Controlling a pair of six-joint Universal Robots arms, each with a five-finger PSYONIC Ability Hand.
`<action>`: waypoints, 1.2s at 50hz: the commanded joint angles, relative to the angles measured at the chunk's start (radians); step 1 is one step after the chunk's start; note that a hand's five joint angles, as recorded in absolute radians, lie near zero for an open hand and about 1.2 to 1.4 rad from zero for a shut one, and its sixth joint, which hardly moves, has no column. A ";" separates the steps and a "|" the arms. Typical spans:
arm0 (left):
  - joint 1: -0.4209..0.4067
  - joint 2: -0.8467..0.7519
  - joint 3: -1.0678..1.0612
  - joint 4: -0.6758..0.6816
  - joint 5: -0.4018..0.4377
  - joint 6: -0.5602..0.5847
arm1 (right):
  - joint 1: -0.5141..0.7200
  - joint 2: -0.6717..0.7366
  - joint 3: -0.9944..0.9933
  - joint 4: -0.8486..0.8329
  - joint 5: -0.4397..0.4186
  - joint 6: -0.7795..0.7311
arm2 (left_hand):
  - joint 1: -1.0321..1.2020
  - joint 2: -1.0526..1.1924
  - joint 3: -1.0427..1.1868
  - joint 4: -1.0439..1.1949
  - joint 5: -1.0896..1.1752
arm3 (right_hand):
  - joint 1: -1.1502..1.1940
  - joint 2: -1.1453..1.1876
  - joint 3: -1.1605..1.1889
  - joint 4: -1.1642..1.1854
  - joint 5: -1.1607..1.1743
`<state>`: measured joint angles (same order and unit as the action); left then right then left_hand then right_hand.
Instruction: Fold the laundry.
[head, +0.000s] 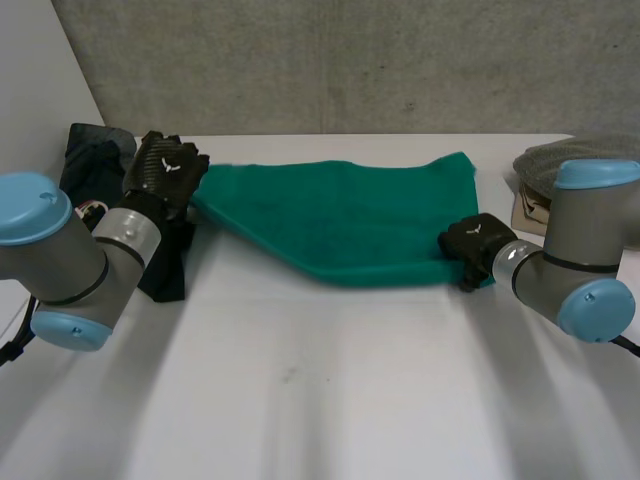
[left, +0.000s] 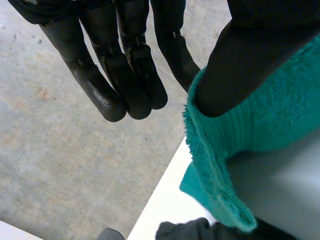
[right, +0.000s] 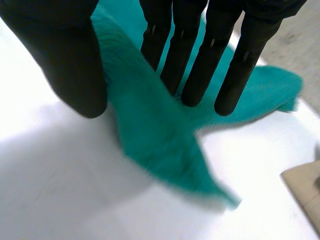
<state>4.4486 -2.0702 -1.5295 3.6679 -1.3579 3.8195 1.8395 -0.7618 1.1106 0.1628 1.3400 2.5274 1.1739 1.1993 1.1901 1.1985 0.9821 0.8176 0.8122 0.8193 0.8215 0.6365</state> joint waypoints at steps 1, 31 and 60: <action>0.005 0.044 -0.009 -0.061 -0.007 -0.011 | -0.020 -0.005 -0.095 0.161 -0.002 -0.035 | 0.222 0.197 0.206 0.198 0.240 | -0.141 -0.135 -0.142 -0.145 -0.134; 0.058 0.113 -0.063 -0.233 0.005 -0.066 | -0.134 -0.092 -0.032 0.201 -0.018 0.011 | 0.222 0.197 0.206 0.198 0.240 | 0.579 0.584 0.577 0.575 0.585; -0.067 0.093 0.093 -0.821 -0.079 0.232 | -0.230 -0.257 0.126 0.373 0.073 -0.348 | 0.222 0.197 0.206 0.198 0.240 | 0.579 0.584 0.577 0.575 0.585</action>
<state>4.4204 -1.8764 -1.5852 2.7248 -1.3935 4.1247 1.5586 -1.0567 1.3063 0.6794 1.4280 2.0416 1.1739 1.1992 1.1901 1.1984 0.9821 1.1328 1.1754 1.1871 1.1945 1.0000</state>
